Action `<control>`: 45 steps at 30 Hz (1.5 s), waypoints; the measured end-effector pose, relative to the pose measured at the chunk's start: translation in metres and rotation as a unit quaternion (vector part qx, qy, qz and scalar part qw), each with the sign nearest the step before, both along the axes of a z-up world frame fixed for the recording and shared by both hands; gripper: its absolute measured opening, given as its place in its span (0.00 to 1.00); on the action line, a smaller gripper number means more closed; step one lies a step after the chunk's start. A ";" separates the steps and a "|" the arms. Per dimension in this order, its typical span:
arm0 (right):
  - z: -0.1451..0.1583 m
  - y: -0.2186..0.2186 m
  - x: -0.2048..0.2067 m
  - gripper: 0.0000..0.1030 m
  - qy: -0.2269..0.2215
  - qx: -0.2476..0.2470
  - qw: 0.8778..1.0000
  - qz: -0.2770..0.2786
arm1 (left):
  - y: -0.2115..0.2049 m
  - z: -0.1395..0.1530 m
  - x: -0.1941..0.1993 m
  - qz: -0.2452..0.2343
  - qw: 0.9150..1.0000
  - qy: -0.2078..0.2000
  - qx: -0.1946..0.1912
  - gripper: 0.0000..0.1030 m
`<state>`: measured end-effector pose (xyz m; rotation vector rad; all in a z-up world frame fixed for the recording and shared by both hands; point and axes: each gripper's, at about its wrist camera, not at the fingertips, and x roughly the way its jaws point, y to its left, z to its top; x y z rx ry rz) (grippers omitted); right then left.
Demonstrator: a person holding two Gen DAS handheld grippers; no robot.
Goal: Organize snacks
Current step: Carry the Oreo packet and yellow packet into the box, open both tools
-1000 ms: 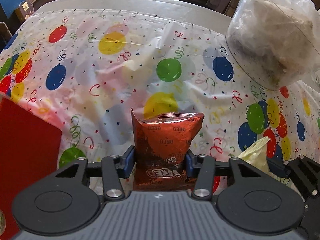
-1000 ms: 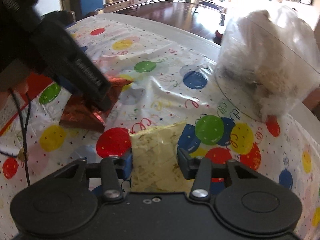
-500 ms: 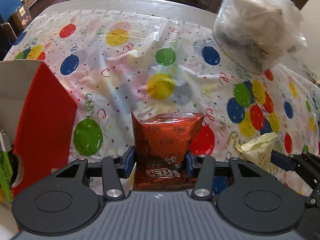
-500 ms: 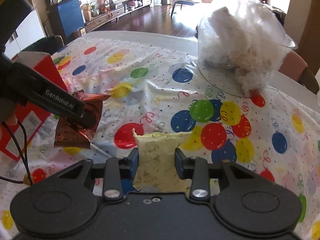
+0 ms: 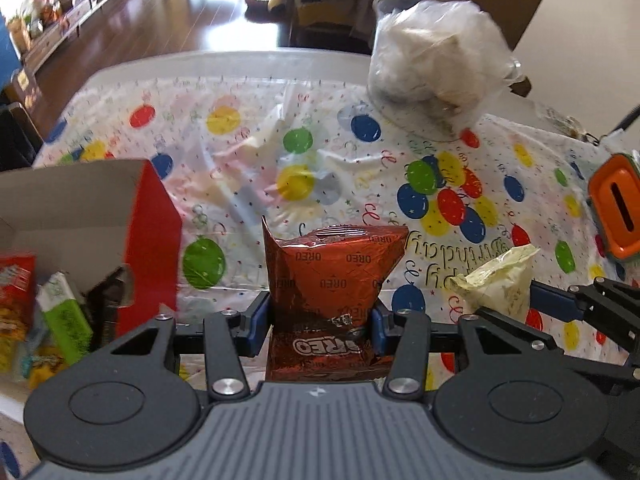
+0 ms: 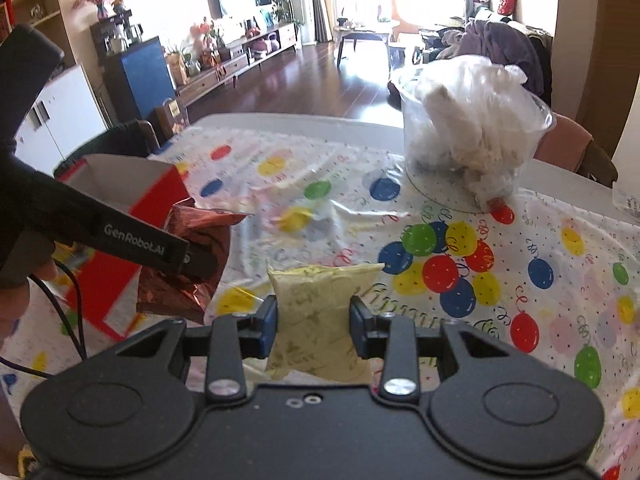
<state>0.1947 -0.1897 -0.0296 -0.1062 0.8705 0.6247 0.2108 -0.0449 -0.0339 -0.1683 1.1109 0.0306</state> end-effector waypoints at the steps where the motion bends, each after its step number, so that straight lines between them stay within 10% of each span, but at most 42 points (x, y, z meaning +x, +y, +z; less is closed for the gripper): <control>1: 0.004 0.001 -0.004 0.35 -0.003 0.003 1.000 -0.001 | 0.002 0.004 -0.004 -0.002 1.000 -0.004 0.002 0.46; 23: 0.066 0.119 -0.055 0.35 -0.039 0.034 0.998 0.047 | 0.138 0.059 -0.086 0.040 0.997 -0.062 0.019 0.46; 45: 0.033 0.255 -0.032 0.35 0.005 0.007 0.997 0.074 | 0.266 0.025 -0.077 0.068 0.995 -0.021 0.076 0.46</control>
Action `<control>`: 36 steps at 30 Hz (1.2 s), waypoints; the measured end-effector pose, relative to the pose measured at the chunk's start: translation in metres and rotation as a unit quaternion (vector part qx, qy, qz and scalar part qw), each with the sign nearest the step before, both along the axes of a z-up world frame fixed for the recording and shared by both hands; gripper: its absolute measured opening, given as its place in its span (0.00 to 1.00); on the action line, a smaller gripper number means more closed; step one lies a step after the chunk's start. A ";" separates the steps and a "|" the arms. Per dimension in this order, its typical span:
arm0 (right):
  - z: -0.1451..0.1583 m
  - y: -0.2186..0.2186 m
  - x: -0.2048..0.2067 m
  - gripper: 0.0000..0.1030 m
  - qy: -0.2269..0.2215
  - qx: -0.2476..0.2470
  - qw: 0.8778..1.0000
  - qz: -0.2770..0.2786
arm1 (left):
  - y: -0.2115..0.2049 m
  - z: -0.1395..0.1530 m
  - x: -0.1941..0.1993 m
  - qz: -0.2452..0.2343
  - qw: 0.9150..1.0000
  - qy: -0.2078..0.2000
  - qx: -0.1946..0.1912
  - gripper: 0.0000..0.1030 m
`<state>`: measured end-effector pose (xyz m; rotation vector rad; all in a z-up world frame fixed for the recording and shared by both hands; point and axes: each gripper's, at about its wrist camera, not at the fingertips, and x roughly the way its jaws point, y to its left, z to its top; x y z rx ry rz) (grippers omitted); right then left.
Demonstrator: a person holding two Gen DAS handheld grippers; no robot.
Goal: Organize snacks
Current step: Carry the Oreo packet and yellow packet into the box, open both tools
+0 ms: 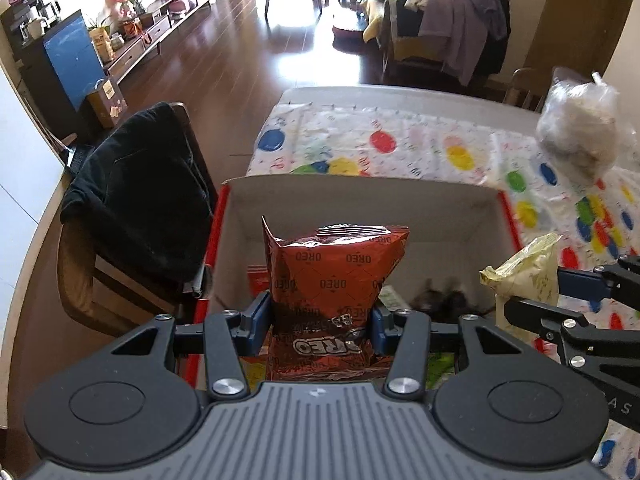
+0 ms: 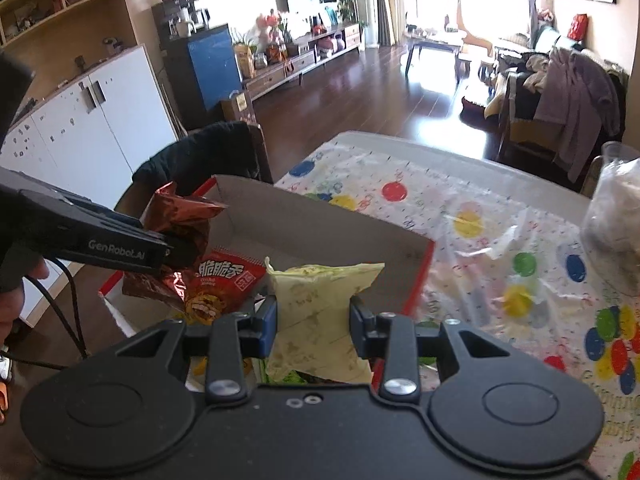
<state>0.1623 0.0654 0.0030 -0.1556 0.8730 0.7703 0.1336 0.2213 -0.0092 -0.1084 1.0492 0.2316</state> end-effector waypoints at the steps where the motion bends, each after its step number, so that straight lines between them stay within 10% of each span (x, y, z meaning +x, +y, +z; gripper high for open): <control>1: -0.004 0.006 0.002 0.35 0.004 -0.005 1.000 0.000 | 0.003 -0.004 0.002 0.000 1.000 0.005 0.002 0.46; 18: -0.050 0.054 0.021 0.35 0.040 -0.061 0.997 0.020 | 0.006 -0.057 0.036 -0.052 0.996 0.071 0.006 0.46; 36: -0.045 0.045 0.019 0.36 0.055 -0.051 0.997 0.016 | 0.006 -0.052 0.029 -0.050 0.997 0.062 -0.008 0.56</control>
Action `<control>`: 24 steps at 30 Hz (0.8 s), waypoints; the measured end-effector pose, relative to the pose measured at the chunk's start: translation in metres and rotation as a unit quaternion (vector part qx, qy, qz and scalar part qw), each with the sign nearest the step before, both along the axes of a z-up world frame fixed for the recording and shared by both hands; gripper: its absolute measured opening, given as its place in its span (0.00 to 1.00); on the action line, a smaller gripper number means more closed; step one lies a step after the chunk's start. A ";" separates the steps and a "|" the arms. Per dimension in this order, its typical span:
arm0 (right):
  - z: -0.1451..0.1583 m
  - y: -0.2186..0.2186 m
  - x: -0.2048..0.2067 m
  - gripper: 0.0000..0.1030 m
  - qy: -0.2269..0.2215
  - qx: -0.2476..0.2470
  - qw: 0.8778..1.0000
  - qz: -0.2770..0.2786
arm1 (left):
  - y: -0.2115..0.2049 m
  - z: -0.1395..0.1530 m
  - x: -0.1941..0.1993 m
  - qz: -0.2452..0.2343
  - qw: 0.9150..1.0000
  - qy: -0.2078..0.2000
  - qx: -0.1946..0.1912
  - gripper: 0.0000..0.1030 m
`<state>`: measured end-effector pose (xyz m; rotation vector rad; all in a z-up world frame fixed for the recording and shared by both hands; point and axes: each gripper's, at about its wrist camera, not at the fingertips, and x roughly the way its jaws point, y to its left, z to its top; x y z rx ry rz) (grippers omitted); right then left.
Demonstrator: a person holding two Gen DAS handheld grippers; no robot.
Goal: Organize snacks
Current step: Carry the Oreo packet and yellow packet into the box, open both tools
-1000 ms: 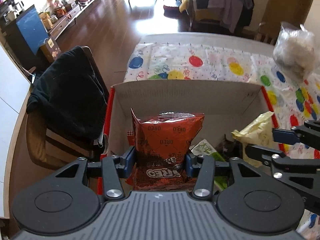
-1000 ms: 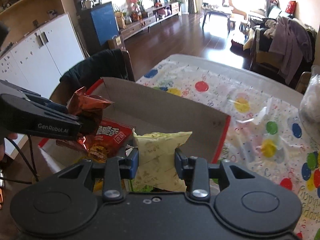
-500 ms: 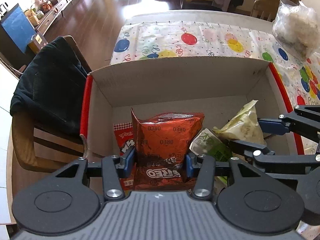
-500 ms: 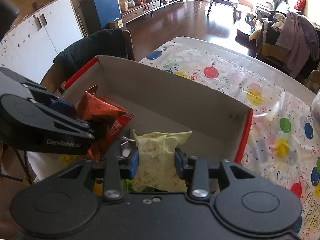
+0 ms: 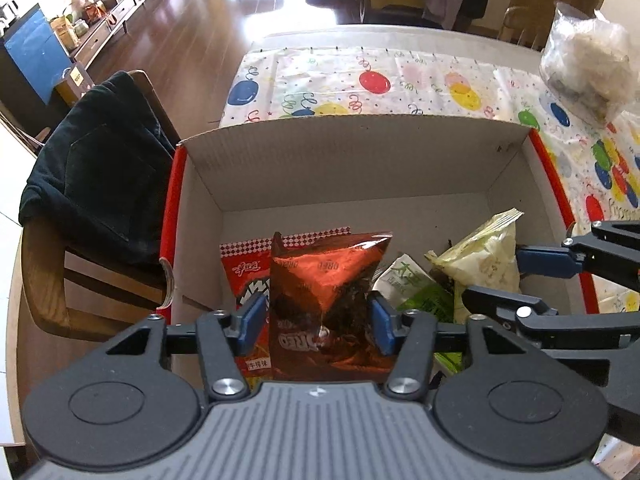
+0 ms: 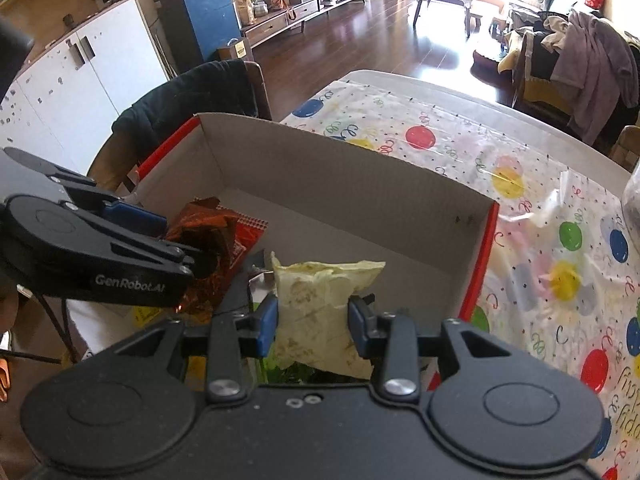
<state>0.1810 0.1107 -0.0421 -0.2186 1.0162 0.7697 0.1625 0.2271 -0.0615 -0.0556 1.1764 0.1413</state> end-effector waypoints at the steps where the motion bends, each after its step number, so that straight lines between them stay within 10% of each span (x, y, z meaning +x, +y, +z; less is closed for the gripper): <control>1: 0.002 -0.002 -0.002 0.36 -0.001 0.002 1.000 -0.001 | 0.000 0.001 -0.002 0.001 1.000 -0.002 -0.002 0.56; 24: 0.059 -0.057 -0.042 0.40 -0.045 0.085 0.995 -0.024 | -0.029 0.064 -0.069 -0.006 0.991 -0.137 0.007 0.68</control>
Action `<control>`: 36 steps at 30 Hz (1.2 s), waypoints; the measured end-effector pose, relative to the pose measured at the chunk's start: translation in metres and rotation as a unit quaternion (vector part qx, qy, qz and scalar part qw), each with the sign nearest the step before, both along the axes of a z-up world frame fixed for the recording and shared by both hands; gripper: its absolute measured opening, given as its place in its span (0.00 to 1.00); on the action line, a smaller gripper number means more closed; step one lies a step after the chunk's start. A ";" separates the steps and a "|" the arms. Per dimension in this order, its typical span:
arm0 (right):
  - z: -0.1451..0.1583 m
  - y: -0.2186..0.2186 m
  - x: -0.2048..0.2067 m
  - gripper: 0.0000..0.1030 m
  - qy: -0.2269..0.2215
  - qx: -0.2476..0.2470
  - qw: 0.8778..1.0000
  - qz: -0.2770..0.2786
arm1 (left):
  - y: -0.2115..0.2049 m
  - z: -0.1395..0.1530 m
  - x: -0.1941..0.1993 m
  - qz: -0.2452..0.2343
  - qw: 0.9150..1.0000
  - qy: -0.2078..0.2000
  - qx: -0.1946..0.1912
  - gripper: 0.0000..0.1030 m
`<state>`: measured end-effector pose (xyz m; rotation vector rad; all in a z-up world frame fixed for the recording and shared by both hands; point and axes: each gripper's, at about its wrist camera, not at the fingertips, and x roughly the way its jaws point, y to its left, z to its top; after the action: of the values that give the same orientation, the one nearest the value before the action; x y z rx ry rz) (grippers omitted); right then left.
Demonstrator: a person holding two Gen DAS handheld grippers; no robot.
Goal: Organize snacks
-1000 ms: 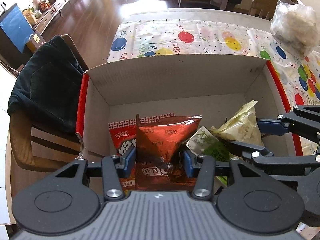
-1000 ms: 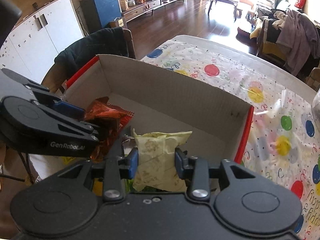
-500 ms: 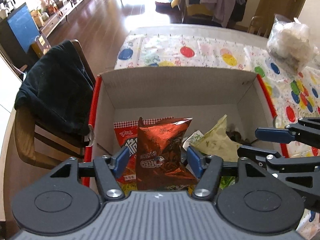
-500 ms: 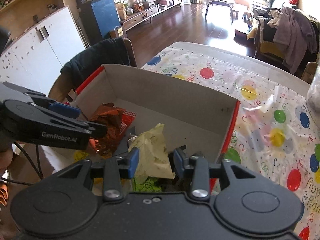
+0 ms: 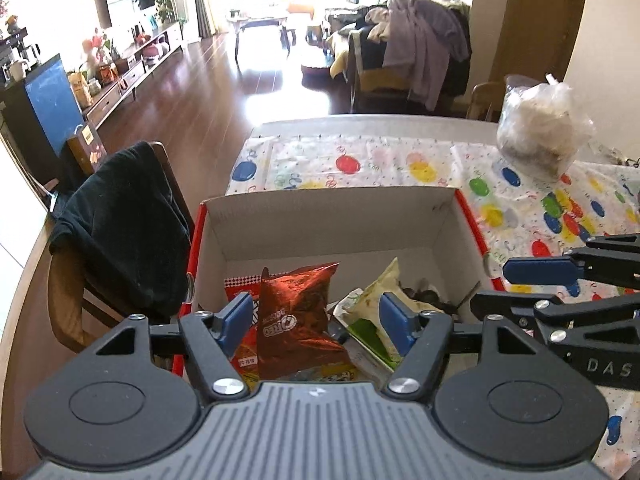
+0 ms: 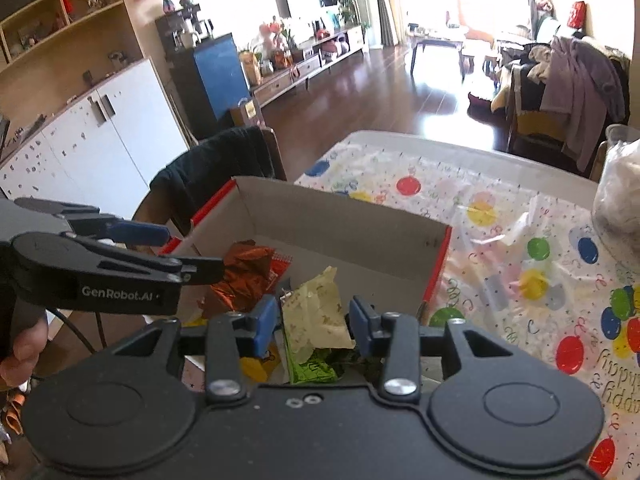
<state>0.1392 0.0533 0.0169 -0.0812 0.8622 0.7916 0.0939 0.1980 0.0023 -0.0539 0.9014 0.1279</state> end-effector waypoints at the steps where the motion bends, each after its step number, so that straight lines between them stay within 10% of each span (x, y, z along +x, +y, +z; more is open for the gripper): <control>1: 0.002 -0.003 -0.002 0.41 -0.004 0.003 1.000 -0.001 | -0.001 0.001 -0.003 -0.002 1.000 -0.003 -0.001 0.70; 5: 0.007 -0.010 -0.011 0.48 -0.013 0.008 1.000 0.004 | -0.005 0.005 -0.015 -0.009 1.000 -0.010 -0.011 0.73; 10: 0.013 -0.019 -0.025 0.88 -0.047 0.012 0.999 0.001 | -0.013 0.008 -0.029 -0.008 1.000 -0.024 -0.006 0.73; 36: 0.022 -0.060 -0.051 1.00 -0.060 0.053 0.996 -0.034 | -0.029 0.020 -0.069 0.009 0.996 -0.083 -0.032 0.99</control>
<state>0.0884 -0.0065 0.0387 -0.0055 0.7055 0.7587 0.0252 0.1689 0.0227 -0.1316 0.7398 0.1097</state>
